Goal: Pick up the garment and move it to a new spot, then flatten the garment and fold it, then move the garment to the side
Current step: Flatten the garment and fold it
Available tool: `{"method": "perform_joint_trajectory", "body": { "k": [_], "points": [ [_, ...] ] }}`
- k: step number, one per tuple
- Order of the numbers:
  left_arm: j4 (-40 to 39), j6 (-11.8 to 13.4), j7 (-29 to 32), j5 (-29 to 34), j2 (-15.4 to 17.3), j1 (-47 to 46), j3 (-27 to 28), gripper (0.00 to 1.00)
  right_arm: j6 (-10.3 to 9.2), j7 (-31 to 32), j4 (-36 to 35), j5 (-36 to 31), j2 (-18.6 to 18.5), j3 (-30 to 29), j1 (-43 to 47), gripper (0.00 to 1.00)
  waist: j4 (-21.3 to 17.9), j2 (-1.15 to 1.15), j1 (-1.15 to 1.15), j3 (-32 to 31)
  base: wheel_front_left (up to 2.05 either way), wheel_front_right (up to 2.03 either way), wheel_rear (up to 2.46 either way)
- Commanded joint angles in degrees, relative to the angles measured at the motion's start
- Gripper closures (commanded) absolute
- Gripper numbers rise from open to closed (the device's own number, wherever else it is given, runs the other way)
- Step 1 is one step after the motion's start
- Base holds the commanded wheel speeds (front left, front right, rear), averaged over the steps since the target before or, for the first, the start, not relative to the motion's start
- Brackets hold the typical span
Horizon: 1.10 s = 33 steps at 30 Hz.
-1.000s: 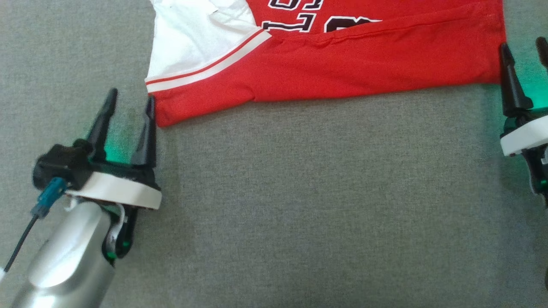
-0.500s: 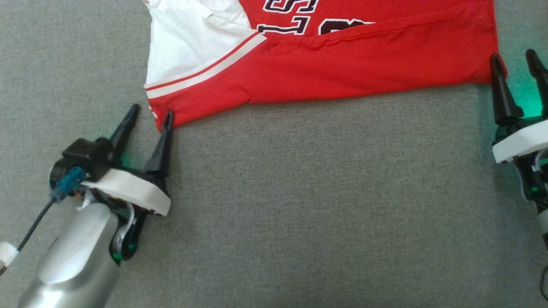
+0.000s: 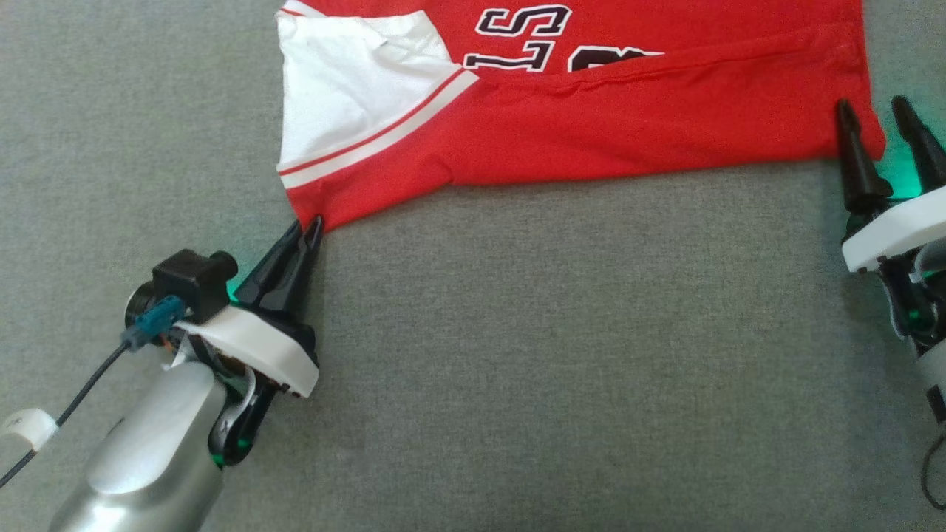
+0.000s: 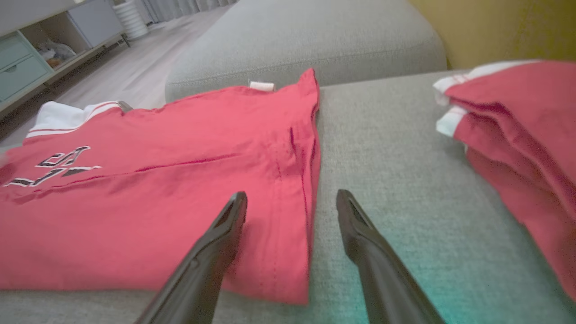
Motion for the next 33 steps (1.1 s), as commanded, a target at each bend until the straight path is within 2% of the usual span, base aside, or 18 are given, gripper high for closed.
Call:
{"method": "perform_joint_trajectory", "body": {
  "k": [1, 6, 7, 8, 9, 10, 19, 25, 30, 33],
  "points": [
    [-0.2, -0.1, -0.2, 0.5, 2.0, -0.3, 1.4, 1.0, 0.39, 1.2, -0.2, 1.3, -0.3, 0.8, -0.2, 0.0, 0.4, 0.0, 0.0, -0.4, 0.0, 0.0, 0.0],
    [0.3, -0.1, -1.4, 1.3, 2.2, -1.7, 1.3, 1.0, 0.39, 6.8, 1.6, 4.1, -0.9, 3.5, 0.7, 0.0, 1.5, 0.0, 0.0, -1.2, 0.0, 0.0, 0.0],
    [0.5, -0.1, -1.5, 1.5, 2.3, -2.0, 1.2, 1.0, 0.39, 7.3, 1.0, 4.4, -1.4, 4.4, 1.3, 0.53, 1.6, 0.0, 0.0, -1.4, 0.0, 0.0, 0.0],
    [0.5, -0.1, -1.5, 1.5, 2.3, -2.0, 1.2, 1.0, 0.39, 7.3, 1.0, 4.4, -1.4, 4.4, 1.3, 0.53, 1.6, 0.0, 0.0, -1.4, 0.0, 0.0, 0.0],
    [0.6, -0.1, -1.6, 1.6, 2.3, -2.1, 1.2, 1.0, 0.39, 7.3, 0.4, 4.4, -2.2, 4.9, 1.8, 0.97, 1.6, 0.0, 0.0, -1.6, 0.0, 0.0, 0.0],
    [0.8, -0.1, -1.8, 1.5, 2.3, -2.1, 1.2, 1.0, 0.39, 7.0, -0.2, 4.3, -3.0, 5.1, 2.3, 1.0, 1.6, 0.0, 0.0, -1.8, 0.0, 0.0, 0.0],
    [-1.0, -0.2, -2.9, 0.1, 3.5, 2.9, 0.7, 1.0, 0.39, 6.7, -5.6, 4.7, -10.9, 4.7, 9.9, 1.0, 1.6, 0.0, 0.0, -5.8, 0.0, 0.0, 0.0],
    [-7.1, 1.7, -2.5, -0.4, 5.0, 10.2, -0.6, 1.0, 0.39, 7.9, -11.8, 6.6, -14.2, 2.3, 19.4, 1.0, 1.8, 0.0, 0.0, -7.8, 0.0, 0.0, 0.0],
    [-13.1, 4.3, -1.7, -0.5, 6.9, 16.5, -1.5, 1.0, 0.39, 8.8, -16.9, 6.5, -14.7, -1.8, 28.3, 1.0, 1.6, 0.0, 0.0, -8.4, 0.0, 0.0, 0.0],
    [-16.3, 5.5, -0.9, -1.2, 8.2, 20.3, -2.0, 1.0, 0.39, 9.6, -20.6, 4.8, -13.1, -5.8, 34.0, 1.0, 1.4, 0.0, 0.0, -8.3, 0.0, 0.0, 0.0]
  ]
}}
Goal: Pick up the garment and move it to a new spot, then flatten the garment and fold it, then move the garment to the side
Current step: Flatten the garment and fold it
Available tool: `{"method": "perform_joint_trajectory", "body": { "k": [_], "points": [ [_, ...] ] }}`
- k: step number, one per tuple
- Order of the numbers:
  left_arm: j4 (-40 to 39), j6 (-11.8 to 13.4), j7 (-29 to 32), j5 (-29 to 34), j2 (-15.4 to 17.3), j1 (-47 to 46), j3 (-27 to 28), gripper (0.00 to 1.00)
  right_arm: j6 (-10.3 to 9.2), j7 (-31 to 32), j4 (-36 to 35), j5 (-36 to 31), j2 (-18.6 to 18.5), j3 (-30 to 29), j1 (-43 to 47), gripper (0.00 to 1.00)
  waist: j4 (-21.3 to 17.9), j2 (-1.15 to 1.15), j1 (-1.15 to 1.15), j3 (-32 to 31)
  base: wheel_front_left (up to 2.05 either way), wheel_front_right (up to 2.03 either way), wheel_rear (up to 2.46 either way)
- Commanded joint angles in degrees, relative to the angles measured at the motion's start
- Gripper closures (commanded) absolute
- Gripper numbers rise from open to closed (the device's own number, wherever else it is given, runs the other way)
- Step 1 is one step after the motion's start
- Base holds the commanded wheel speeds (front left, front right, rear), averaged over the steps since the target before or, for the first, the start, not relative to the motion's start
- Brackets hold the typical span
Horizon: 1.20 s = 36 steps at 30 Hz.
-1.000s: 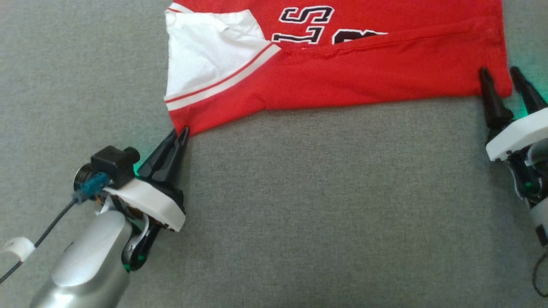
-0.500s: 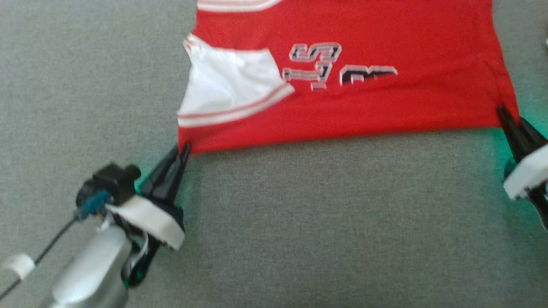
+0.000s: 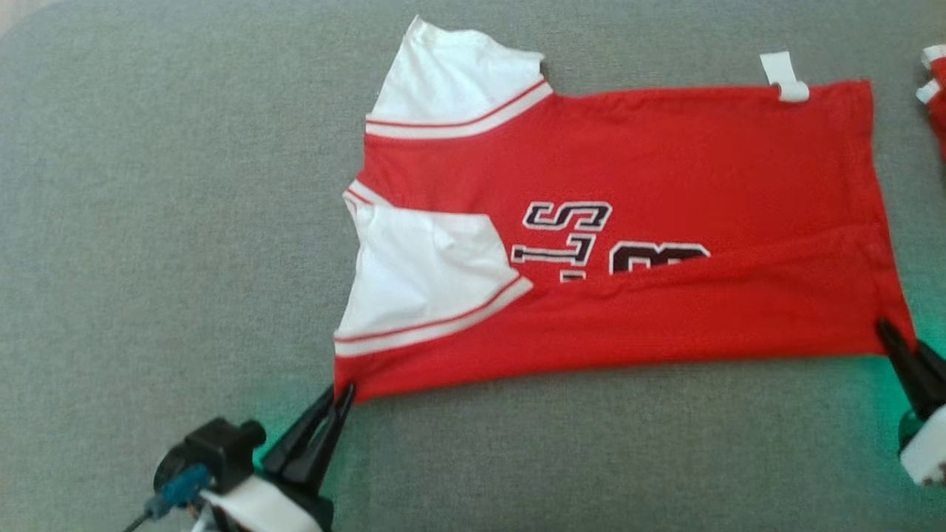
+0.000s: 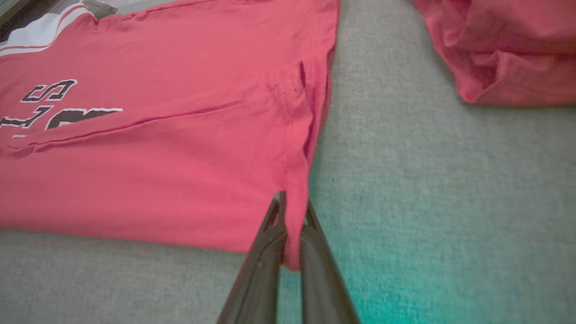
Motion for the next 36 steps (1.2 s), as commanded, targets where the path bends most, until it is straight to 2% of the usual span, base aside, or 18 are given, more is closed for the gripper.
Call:
{"method": "perform_joint_trajectory", "body": {
  "k": [1, 2, 3, 4, 5, 6, 9, 12, 14, 16, 18, 19, 22, 25, 29, 36],
  "points": [
    [-1.9, 0.9, 0.0, -0.6, 2.6, 0.1, 2.1, 1.0, 0.37, 0.6, -2.0, -1.0, -1.5, -1.7, 2.1, 1.0, -0.3, 0.0, 0.01, 0.2, 0.0, 0.0, 0.0],
    [-2.4, 1.0, 0.2, -0.8, 2.7, 0.5, 2.1, 1.0, 0.37, 1.2, -2.5, -1.1, -1.0, -2.8, 2.9, 0.77, -0.4, 0.0, 0.01, 0.3, 0.0, 0.0, 0.0],
    [-2.9, 1.2, 0.3, -0.9, 2.9, 0.7, 2.1, 1.0, 0.37, 1.9, -2.9, -1.2, -0.3, -4.0, 3.4, 0.0, -0.5, 0.0, 0.01, 0.4, 0.0, 0.0, 0.0],
    [-3.2, 1.5, 0.4, -1.0, 3.0, 0.7, 2.3, 0.78, 0.37, 2.4, -3.4, -1.5, 0.3, -5.1, 3.7, 0.0, -0.6, 0.0, 0.01, 0.6, 0.0, 0.0, 0.0],
    [-3.4, 1.7, 0.5, -1.0, 3.1, 0.5, 2.5, 0.14, 0.37, 2.8, -4.0, -1.8, 1.0, -6.1, 3.8, 0.0, -0.8, 0.0, 0.01, 0.7, 0.0, 0.0, 0.0],
    [-3.7, 1.9, 0.5, -0.9, 3.2, 0.1, 2.7, 0.0, 0.37, 3.2, -4.6, -2.2, 1.7, -7.0, 3.9, 0.0, -0.9, 0.0, 0.01, 0.9, 0.0, 0.0, 0.0],
    [-5.3, 2.6, 1.1, -0.8, 3.8, -1.7, 3.8, 0.0, 0.37, 3.5, -7.2, -3.8, 3.4, -9.5, 3.9, 0.0, -1.6, 0.0, 0.01, 1.5, 0.0, 0.0, 0.0],
    [-8.5, 2.3, 3.0, -1.0, 5.8, -5.6, 5.8, 0.0, 0.37, 2.4, -10.9, -6.0, 4.9, -12.1, 3.5, 0.0, -2.3, 0.0, 0.01, 2.8, 0.0, 0.0, 0.0],
    [-10.3, 1.4, 4.9, -0.2, 8.0, -10.7, 7.5, 0.0, 0.37, 1.4, -13.4, -7.9, 6.2, -13.3, 2.7, 0.0, -2.9, 0.0, 0.01, 4.2, 0.0, 0.0, 0.0],
    [-11.7, -0.9, 7.9, -0.5, 9.4, -17.5, 8.8, 0.0, 0.37, 1.1, -15.6, -9.9, 8.0, -14.0, 1.8, 0.0, -3.4, 0.0, 0.01, 5.8, 0.0, 0.0, 0.0],
    [-11.1, -4.2, 14.1, -3.0, 10.4, -25.0, 8.8, 0.0, 0.37, 1.1, -17.3, -11.2, 9.3, -14.2, 0.8, 0.0, -4.1, 0.0, 0.01, 7.9, 0.0, 0.0, 0.0],
    [-11.1, -4.2, 14.1, -3.0, 10.4, -25.0, 8.8, 0.0, 0.37, 1.1, -17.3, -11.2, 9.3, -14.2, 0.8, 0.0, -4.1, 0.0, 0.01, 7.9, 0.0, 0.0, 0.0],
    [-7.3, -6.6, 25.7, -8.3, 11.4, -37.3, 8.1, 0.0, 0.37, 1.7, -19.4, -12.7, 10.7, -12.5, -1.4, 0.0, -5.9, 0.0, 0.01, 11.2, 0.0, 0.0, 0.0],
    [-2.3, -7.2, 36.7, -13.2, 11.6, -48.9, 7.3, 0.0, 0.37, 1.8, -20.5, -13.5, 11.3, -10.9, -3.9, 0.0, -8.2, 0.0, 0.01, 14.4, 0.0, 0.0, 0.0],
    [4.3, -7.5, 47.1, -16.1, 11.9, -60.1, 6.0, 0.0, 0.37, 1.4, -20.9, -14.3, 12.3, -8.8, -6.8, 0.0, -11.6, 0.0, 0.01, 17.4, 0.0, 0.0, 0.0],
    [10.8, -7.5, 57.5, -16.4, 14.8, -67.9, 2.2, 0.0, 0.37, 0.0, -20.3, -14.8, 13.7, -6.5, -9.3, 0.0, -16.1, 0.0, 0.01, 20.2, 0.0, 0.0, 0.0]
  ]
}}
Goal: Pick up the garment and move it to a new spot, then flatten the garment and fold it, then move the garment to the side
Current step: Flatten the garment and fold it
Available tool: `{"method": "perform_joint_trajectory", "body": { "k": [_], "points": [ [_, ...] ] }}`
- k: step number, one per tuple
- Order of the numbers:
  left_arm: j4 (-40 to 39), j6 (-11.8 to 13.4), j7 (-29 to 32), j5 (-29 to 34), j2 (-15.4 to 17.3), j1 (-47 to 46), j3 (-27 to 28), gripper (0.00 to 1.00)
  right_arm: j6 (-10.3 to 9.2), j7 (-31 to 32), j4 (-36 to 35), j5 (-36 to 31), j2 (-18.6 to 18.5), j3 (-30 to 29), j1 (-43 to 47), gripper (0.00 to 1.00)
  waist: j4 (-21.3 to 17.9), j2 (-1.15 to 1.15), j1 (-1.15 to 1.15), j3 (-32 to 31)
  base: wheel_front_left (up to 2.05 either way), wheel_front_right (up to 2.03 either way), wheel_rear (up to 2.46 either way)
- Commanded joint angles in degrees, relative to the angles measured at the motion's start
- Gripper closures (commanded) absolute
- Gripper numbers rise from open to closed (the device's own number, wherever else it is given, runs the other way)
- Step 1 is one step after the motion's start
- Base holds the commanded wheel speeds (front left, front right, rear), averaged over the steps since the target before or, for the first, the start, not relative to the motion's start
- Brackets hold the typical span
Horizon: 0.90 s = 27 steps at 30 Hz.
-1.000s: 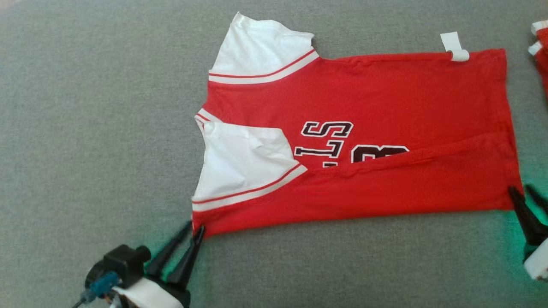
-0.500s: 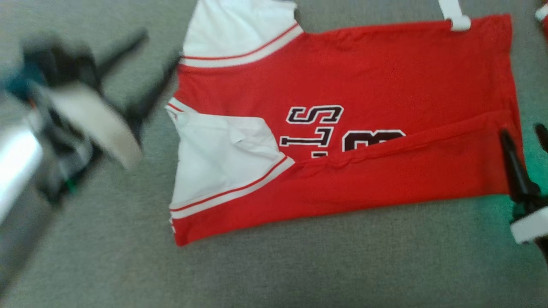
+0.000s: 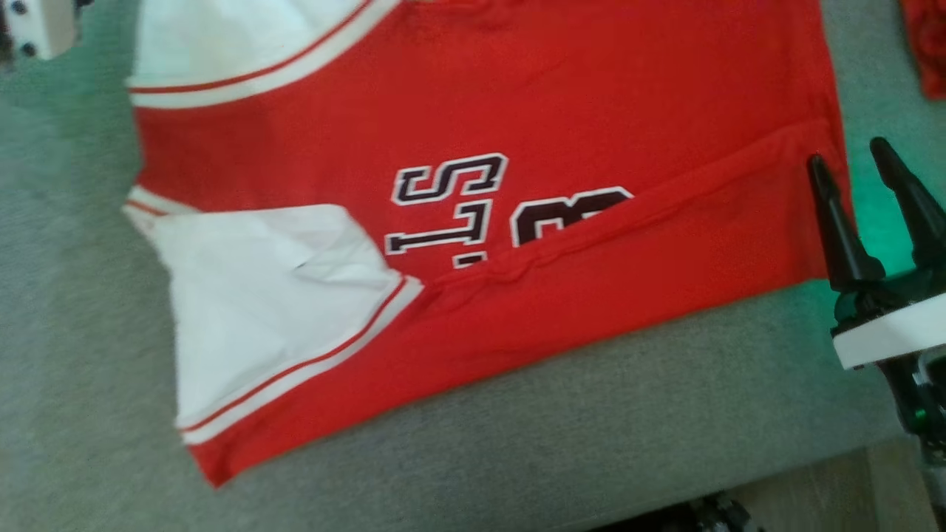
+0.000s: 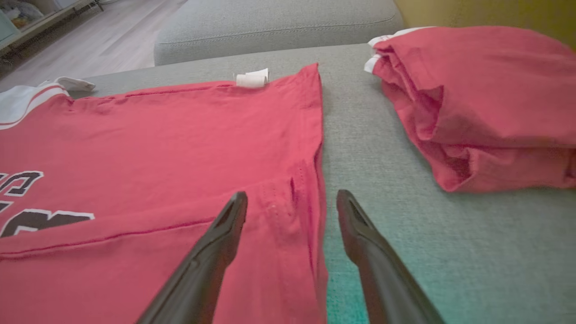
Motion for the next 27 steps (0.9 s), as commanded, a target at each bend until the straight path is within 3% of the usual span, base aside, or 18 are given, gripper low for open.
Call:
{"method": "perform_joint_trajectory", "body": {
  "k": [1, 22, 23, 24, 25, 27],
  "points": [
    [-0.9, -0.3, 0.6, 0.4, 3.7, -3.1, 2.2, 0.0, 0.39, -0.7, -1.3, -0.5, -0.6, 0.8, 0.1, 0.0, -2.1, 0.0, -0.01, 1.8, 0.0, 0.0, 0.0],
    [1.1, -0.3, 1.8, -0.7, 8.5, -6.3, -5.8, 0.0, 0.39, -3.6, 1.9, -0.3, 0.6, 3.4, -1.6, 0.0, -6.3, 0.0, -0.01, 3.5, 0.0, 0.0, 0.0],
    [1.1, -0.3, 1.8, -0.8, 8.6, -6.5, -6.0, 0.04, 0.39, -3.6, 2.0, -0.3, 0.6, 3.5, -1.7, 0.0, -6.4, 0.0, -0.01, 3.7, 0.0, 0.0, 0.0],
    [1.1, -0.3, 1.8, -0.9, 8.8, -6.7, -6.3, 0.13, 0.39, -3.6, 2.0, -0.3, 0.5, 3.5, -1.8, 0.0, -6.5, 0.0, -0.01, 3.8, 0.0, 0.0, 0.0],
    [1.1, -0.3, 1.8, -1.0, 8.9, -6.9, -6.5, 0.3, 0.39, -3.6, 2.1, -0.2, 0.5, 3.6, -1.9, 0.0, -6.6, 0.0, -0.01, 3.9, 0.0, 0.0, 0.0],
    [0.6, -0.3, 1.3, -1.2, 9.2, -7.3, -7.1, 0.92, 0.39, -3.4, 2.0, -0.1, 0.3, 3.7, -2.5, 0.0, -6.8, 0.0, -0.01, 4.1, 0.0, 0.0, 0.0]
  ]
}}
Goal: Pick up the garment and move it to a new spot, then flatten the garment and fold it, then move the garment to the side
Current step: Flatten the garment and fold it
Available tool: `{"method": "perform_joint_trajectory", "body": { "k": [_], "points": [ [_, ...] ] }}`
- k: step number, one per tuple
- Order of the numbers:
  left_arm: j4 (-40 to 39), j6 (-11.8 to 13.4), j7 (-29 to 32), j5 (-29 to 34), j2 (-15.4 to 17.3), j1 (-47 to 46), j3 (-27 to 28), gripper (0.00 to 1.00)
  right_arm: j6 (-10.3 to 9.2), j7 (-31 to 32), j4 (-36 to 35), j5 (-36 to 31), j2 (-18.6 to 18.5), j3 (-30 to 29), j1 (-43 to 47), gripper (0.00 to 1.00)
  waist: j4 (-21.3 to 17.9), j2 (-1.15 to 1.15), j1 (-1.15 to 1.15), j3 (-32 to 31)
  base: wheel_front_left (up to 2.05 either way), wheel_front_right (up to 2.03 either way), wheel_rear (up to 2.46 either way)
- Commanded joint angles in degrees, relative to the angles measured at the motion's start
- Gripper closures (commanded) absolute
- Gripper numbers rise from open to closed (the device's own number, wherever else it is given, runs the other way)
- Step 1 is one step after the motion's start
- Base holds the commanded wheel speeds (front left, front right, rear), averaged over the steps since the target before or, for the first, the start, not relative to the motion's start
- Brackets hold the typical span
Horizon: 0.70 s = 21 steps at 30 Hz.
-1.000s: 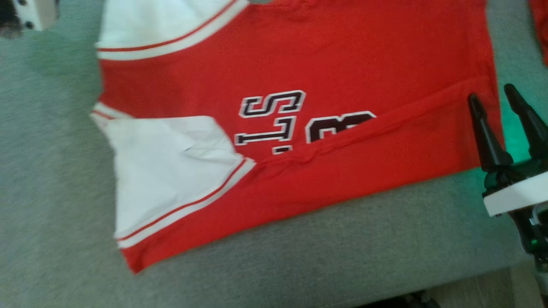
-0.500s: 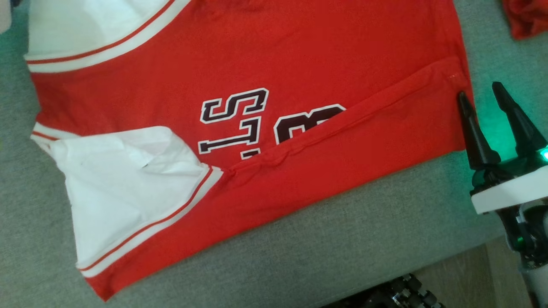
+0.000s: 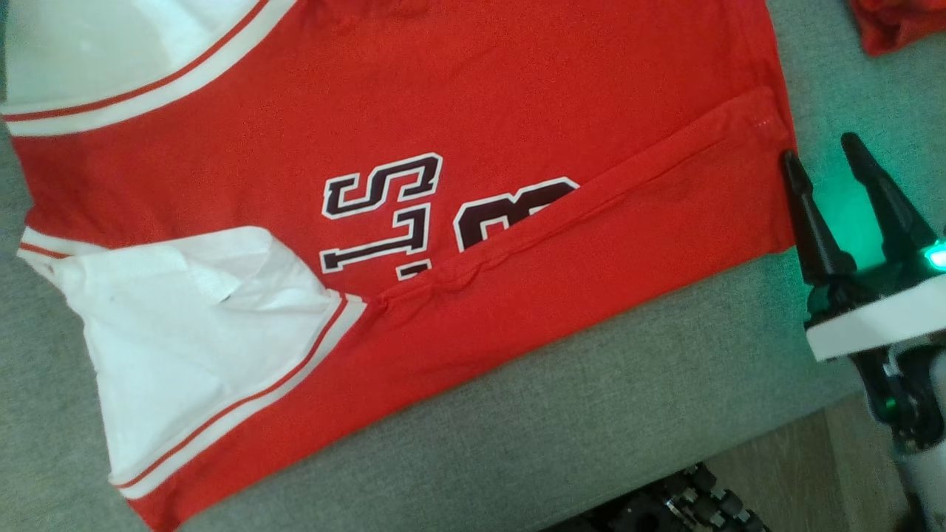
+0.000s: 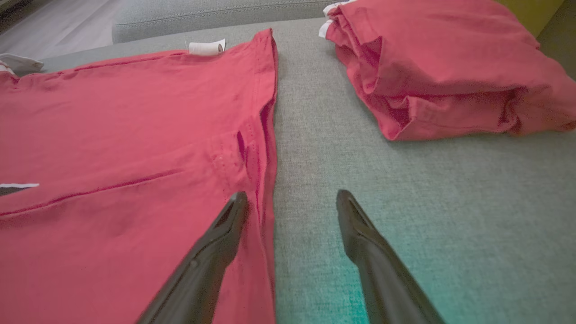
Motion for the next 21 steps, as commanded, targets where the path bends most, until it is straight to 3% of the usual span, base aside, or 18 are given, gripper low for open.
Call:
{"method": "perform_joint_trajectory", "body": {
  "k": [1, 2, 6, 13, 21],
  "points": [
    [-1.2, 0.1, 0.1, -0.3, 2.6, -1.4, 1.1, 0.92, 0.39, -0.3, -1.3, 0.2, -1.2, 0.6, -0.1, 0.0, -0.1, 0.0, 0.0, 0.2, 0.0, 0.0, 0.0],
    [-1.4, 0.1, -0.4, -0.4, 2.7, -1.6, 0.9, 1.0, 0.39, -0.1, -1.4, 0.4, -1.3, 0.7, -0.6, 0.0, -0.2, 0.0, 0.0, 0.3, 0.0, 0.0, 0.0],
    [-1.4, 0.1, -2.6, -0.7, 3.1, -2.3, 0.0, 1.0, 0.39, 2.2, -2.2, 1.8, -2.1, 1.8, -5.3, 0.0, -0.1, 0.0, 0.0, 0.2, 0.0, 0.0, 0.0],
    [-4.0, 0.1, -6.9, -3.2, 2.9, -4.2, -2.1, 1.0, 0.39, 16.1, 1.2, 4.4, -4.0, 4.8, -19.9, 0.0, 1.7, 0.0, 0.0, -0.5, 0.0, 0.0, 0.0],
    [-7.8, 0.1, -10.2, -5.3, 3.8, -7.0, -6.1, 1.0, 0.39, 27.3, 11.8, -1.0, 0.3, 3.5, -31.3, 0.0, 4.1, 0.0, 0.0, -0.5, 0.0, 0.0, 0.0]
  ]
}}
